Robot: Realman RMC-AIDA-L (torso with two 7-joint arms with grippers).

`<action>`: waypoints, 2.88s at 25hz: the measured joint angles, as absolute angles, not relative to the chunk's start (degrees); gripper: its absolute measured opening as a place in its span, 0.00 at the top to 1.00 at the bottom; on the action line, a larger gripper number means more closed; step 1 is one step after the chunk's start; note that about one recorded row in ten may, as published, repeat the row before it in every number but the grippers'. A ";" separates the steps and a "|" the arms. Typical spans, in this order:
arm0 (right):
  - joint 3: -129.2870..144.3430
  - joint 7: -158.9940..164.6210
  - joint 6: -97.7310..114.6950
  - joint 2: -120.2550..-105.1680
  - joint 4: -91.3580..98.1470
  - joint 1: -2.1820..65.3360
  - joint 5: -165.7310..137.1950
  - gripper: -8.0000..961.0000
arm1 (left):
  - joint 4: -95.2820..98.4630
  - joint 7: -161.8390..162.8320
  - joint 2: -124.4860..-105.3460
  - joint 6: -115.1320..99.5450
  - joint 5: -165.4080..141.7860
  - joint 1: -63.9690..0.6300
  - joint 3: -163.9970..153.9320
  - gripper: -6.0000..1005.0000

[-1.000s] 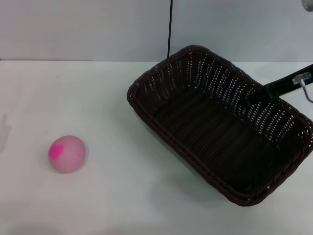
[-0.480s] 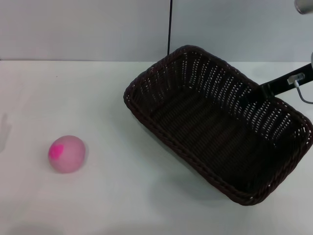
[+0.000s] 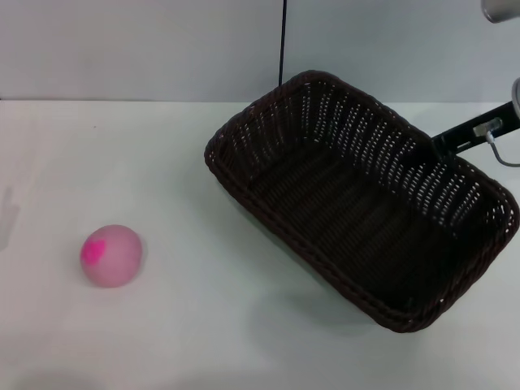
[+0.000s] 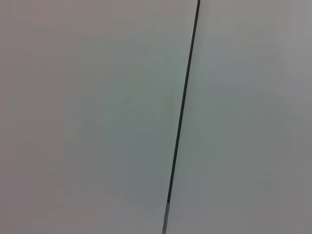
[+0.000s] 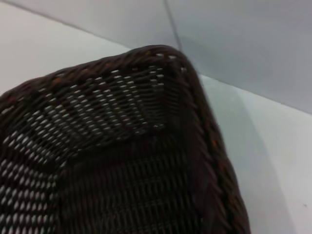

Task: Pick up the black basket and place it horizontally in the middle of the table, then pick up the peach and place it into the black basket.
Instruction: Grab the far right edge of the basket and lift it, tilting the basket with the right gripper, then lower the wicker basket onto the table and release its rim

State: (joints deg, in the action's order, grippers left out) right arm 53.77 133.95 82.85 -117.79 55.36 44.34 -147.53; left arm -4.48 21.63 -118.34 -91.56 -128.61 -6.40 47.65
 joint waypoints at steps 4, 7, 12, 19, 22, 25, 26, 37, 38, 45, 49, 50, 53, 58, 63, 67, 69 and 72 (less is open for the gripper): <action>55.27 128.04 85.31 -118.12 59.36 44.34 -147.49 0.74 | -4.22 21.62 -118.28 -91.95 -128.57 -6.24 47.70 0.17; 60.13 122.95 86.34 -118.42 64.56 44.01 -147.48 0.80 | -3.89 21.32 -118.28 -92.62 -128.60 -5.89 47.72 0.17; 61.98 114.61 88.95 -118.45 66.43 45.77 -147.36 0.83 | -3.86 21.22 -118.31 -93.02 -128.63 -5.03 47.66 0.17; 63.76 103.33 91.74 -118.57 66.63 47.07 -144.71 0.83 | -3.99 21.20 -118.43 -94.18 -128.67 -3.98 47.39 0.17; 63.99 98.39 92.39 -118.56 66.03 47.65 -142.74 0.84 | -4.46 21.18 -118.60 -94.60 -128.72 -3.39 47.25 0.17; 64.18 97.27 92.18 -118.57 65.64 47.84 -142.76 0.84 | -4.48 21.18 -118.66 -95.22 -128.74 -3.18 46.58 0.17; 64.18 97.27 92.18 -118.57 65.64 47.84 -142.76 0.84 | -4.48 21.18 -118.66 -95.22 -128.74 -3.18 46.58 0.17; 64.75 93.97 88.88 -118.77 62.57 46.77 -141.88 0.84 | -5.21 21.18 -118.62 -95.77 -128.76 -2.85 44.96 0.17; 64.75 93.97 88.88 -118.77 62.57 46.77 -141.88 0.84 | -5.21 21.18 -118.62 -95.80 -128.76 -2.79 44.87 0.17; 66.33 92.46 86.95 -118.95 64.04 45.65 -139.94 0.83 | -5.78 21.18 -118.64 -95.97 -128.76 -1.93 44.12 0.17; 67.06 92.66 86.01 -118.97 64.10 45.60 -139.27 0.79 | -5.88 21.22 -118.65 -96.00 -128.76 -1.67 44.10 0.17; 67.64 92.73 85.50 -118.98 63.98 45.55 -138.67 0.78 | -5.90 21.26 -118.65 -96.04 -128.76 -1.54 43.95 0.17; 68.54 92.76 85.01 -118.99 63.89 45.43 -138.52 0.75 | -5.94 21.25 -118.65 -96.07 -128.76 -1.44 43.82 0.17; 69.86 92.80 84.06 -119.01 64.27 44.67 -138.43 0.53 | -5.98 21.21 -118.65 -96.16 -128.76 -1.43 43.77 0.17; 69.87 92.89 84.02 -119.08 66.34 43.61 -137.12 0.39 | -5.96 21.79 -118.44 -96.17 -128.76 -1.56 42.69 0.17; 69.44 94.79 84.06 -119.06 75.80 37.85 -132.53 0.29 | -2.88 25.66 -117.86 -97.63 -128.84 -2.52 39.16 0.17; 69.21 95.69 83.83 -119.05 78.37 36.01 -130.87 0.26 | -1.97 26.28 -117.74 -98.12 -128.80 -2.77 38.39 0.17; 68.20 97.31 78.70 -119.56 85.75 26.41 -120.39 0.21 | 8.43 32.39 -117.22 -101.98 -128.84 -5.47 30.45 0.17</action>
